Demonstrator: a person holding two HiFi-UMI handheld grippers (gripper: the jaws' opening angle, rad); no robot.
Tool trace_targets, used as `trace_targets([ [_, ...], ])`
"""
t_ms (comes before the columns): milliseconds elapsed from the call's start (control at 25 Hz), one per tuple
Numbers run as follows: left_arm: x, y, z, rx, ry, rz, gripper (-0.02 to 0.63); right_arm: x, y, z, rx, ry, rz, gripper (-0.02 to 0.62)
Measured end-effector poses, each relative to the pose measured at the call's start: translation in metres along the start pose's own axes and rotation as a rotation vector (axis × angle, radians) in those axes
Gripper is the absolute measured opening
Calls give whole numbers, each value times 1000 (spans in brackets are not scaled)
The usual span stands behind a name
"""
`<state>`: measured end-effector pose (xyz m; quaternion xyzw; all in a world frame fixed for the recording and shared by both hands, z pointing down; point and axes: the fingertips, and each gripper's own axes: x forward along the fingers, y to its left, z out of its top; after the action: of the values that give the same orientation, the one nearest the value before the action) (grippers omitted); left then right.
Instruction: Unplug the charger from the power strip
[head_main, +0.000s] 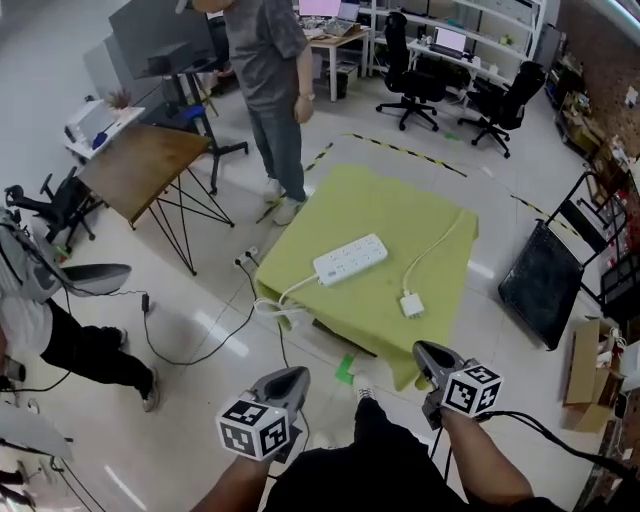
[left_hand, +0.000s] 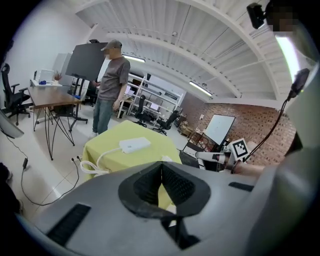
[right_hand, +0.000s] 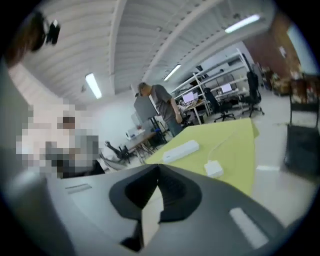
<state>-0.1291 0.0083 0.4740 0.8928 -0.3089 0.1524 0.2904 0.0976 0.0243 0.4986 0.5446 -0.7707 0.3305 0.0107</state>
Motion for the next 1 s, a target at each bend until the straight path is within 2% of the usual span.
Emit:
trace_targets([
  [80,-5,-10,-16,2,6,-41,8,-27,37,-7,184,-55,124,2],
  [120,-6,-14,-23,2,12,-58,8,-38,54,-11,245,-68,171,2],
  [200,-6,-24,-33,7,20,-87,8,-58,79,-20,276,-78,210,2],
  [280,-5,-37,-37,23,16,-110,8,-73,97,-25,208,-84,216,2],
  [400,-9,-55,-43,55,15,-127,8,-86,111,-34,40,-45,193,2],
  [520,-18,-66,-49,90,23,-105,8,-92,111,-43,-94,15,137,2],
  [600,-23,-70,-52,80,22,-74,8,-96,109,-45,-156,44,112,1],
  [800,-16,-99,-64,69,34,-66,8,-116,93,-41,-182,45,92,0],
  [1000,-14,-125,-63,38,15,-71,8,-130,77,-59,-157,81,89,0],
])
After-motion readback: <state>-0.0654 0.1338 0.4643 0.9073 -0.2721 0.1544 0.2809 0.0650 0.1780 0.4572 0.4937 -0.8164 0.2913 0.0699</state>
